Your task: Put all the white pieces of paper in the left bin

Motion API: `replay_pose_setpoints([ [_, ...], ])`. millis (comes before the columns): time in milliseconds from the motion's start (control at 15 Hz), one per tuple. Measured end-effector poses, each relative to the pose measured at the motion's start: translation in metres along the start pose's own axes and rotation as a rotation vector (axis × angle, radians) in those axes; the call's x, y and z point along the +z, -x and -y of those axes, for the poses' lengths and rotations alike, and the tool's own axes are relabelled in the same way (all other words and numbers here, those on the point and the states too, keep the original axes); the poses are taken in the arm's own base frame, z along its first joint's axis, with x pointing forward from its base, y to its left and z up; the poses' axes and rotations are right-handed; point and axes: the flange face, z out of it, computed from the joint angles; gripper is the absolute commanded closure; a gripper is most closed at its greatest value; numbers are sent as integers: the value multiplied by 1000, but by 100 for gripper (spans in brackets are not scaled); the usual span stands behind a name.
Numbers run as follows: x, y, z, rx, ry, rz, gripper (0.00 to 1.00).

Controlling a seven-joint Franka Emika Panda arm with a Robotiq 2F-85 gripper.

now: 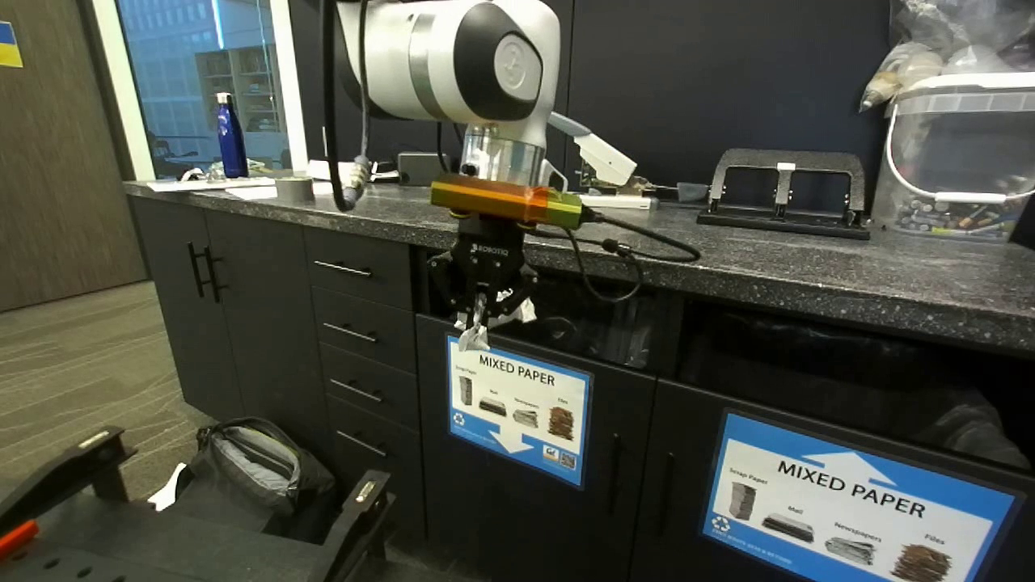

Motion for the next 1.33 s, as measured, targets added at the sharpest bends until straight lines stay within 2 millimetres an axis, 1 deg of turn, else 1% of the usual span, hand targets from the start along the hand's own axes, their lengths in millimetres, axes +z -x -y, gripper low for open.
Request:
replay_pose_setpoints([
  [267,17,-19,9,39,84,-208,88],
  [533,34,-40,29,82,155,-410,88],
  [733,47,-49,48,112,178,-560,87],
  [867,57,-49,54,133,185,-648,88],
  [1133,85,-42,54,158,167,-754,88],
  [1333,102,-44,42,163,164,-779,88],
])
